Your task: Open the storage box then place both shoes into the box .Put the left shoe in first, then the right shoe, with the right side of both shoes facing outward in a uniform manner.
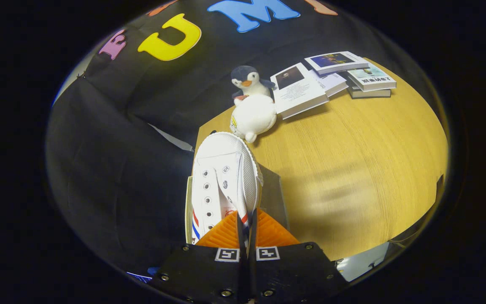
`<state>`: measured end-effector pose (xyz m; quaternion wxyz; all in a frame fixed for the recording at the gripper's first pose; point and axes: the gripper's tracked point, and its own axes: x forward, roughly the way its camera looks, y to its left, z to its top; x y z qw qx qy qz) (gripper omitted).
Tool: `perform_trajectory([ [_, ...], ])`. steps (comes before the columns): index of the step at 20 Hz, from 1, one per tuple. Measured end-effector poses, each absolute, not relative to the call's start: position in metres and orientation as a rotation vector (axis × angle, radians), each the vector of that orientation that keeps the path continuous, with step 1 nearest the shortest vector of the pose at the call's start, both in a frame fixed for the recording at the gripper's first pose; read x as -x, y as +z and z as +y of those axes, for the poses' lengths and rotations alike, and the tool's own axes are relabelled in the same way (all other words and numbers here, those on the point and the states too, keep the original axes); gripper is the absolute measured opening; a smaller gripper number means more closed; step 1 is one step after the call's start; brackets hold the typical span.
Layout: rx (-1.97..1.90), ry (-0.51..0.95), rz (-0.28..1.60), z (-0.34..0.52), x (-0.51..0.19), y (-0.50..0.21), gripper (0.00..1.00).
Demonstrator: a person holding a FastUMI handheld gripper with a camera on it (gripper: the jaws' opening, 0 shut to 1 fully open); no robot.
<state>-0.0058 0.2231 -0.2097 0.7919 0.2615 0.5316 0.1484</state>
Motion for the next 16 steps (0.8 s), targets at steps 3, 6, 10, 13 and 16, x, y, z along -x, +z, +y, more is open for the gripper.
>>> perform_trajectory([
  [3,-0.521,0.322,1.159,0.241,0.009,-0.217,0.0],
  [6,-0.455,0.31,1.179,0.251,0.014,-0.231,0.0],
  [10,-0.376,0.284,1.221,0.256,0.022,-0.256,0.01],
  [13,-0.404,0.326,1.214,0.272,0.021,-0.255,0.1],
  [16,-0.401,0.364,1.164,0.277,0.015,-0.239,0.45],
])
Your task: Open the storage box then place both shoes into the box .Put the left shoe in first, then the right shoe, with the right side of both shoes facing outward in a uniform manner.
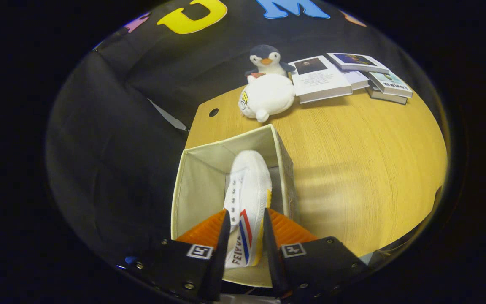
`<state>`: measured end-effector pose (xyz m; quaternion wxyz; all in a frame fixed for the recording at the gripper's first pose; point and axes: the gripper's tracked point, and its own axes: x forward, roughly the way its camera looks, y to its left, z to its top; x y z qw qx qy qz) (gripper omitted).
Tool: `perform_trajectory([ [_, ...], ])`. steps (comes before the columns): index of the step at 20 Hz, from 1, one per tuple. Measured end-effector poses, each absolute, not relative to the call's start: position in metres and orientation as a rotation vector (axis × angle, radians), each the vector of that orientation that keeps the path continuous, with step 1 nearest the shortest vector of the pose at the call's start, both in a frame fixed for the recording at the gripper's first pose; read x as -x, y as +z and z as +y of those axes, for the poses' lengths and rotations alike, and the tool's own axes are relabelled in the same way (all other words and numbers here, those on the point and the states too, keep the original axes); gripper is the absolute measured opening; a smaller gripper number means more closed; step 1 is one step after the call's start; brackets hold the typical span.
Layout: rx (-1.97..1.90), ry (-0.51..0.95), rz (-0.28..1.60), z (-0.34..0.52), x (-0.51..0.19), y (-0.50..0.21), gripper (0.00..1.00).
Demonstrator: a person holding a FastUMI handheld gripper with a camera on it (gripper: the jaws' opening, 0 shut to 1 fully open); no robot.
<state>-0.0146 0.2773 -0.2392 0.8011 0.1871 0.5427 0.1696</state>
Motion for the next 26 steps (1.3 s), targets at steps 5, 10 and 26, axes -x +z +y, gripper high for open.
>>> perform_trajectory([
  [5,-0.225,0.358,0.994,0.245,0.003,-0.206,1.0],
  [10,-0.215,0.349,0.832,0.213,0.003,-0.157,1.0],
  [26,-0.074,0.083,0.391,0.016,0.005,-0.057,0.99],
])
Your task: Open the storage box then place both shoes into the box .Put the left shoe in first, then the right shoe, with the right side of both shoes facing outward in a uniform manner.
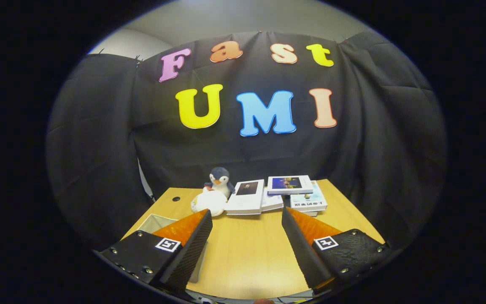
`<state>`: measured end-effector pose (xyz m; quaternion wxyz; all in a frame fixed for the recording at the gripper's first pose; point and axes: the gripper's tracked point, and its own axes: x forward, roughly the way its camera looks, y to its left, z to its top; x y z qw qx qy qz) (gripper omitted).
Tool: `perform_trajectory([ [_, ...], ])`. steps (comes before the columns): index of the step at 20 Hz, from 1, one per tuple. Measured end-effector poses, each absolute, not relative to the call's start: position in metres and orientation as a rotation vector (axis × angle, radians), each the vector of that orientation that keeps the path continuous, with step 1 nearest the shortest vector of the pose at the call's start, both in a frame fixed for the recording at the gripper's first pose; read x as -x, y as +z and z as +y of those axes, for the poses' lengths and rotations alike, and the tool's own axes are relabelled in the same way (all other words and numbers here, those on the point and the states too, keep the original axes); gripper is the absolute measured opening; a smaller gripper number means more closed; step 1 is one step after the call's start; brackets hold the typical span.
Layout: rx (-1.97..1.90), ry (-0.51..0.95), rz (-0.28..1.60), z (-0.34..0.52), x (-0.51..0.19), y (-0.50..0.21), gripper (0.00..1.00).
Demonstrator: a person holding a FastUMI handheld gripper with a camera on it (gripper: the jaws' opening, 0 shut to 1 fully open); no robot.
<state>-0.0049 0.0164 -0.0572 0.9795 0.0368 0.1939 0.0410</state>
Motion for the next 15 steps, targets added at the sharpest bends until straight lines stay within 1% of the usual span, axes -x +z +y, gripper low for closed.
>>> perform_trajectory([
  [8,0.007,-0.002,0.221,-0.07,0.005,-0.031,0.99],
  [15,0.051,0.019,0.133,-0.079,-0.001,-0.023,0.99],
])
